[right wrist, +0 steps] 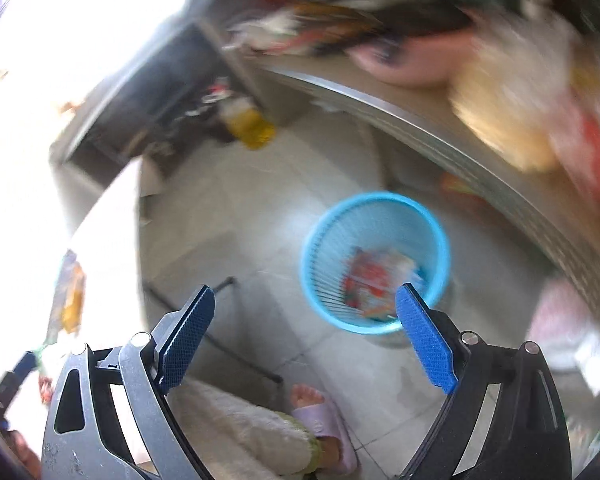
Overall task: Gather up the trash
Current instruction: 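Move both open tools back to the table toward the green bottle, then close the right tool around the neck of the green bottle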
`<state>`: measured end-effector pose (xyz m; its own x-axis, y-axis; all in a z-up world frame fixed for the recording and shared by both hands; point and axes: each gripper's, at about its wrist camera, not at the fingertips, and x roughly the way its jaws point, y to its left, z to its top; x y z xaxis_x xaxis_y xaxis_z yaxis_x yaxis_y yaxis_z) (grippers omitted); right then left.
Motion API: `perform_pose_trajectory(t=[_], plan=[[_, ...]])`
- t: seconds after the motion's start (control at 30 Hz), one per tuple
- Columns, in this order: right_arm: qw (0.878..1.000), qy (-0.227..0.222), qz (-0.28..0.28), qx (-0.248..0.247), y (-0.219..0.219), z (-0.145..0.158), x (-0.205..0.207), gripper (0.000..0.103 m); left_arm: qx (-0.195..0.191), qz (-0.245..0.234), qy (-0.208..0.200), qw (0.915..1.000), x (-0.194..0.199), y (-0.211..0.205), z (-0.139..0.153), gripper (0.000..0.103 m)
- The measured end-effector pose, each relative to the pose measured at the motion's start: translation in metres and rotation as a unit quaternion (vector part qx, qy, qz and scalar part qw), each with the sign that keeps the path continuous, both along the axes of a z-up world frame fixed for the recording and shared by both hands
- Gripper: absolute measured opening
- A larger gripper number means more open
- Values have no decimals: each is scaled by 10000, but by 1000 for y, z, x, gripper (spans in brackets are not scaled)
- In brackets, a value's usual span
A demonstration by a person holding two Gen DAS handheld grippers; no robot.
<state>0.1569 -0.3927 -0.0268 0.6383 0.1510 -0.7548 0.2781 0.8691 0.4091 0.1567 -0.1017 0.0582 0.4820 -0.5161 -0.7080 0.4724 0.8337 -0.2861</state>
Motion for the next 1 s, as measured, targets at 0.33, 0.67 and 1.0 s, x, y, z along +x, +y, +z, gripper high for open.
perform_pose_trajectory(t=[0.33,0.67,1.0], plan=[[9561,-605,2858,248,151,49,52,88,-277,1767,31,9839,-50,138,-21,64],[8344,-405,5298,-1462,331,37,64,92,21,2847,196,9584,-62,205,-37,64],[7771,-27,5906,-2175,383,-1,75,92,930,3794,-826,9168,-84,273,-6,68]])
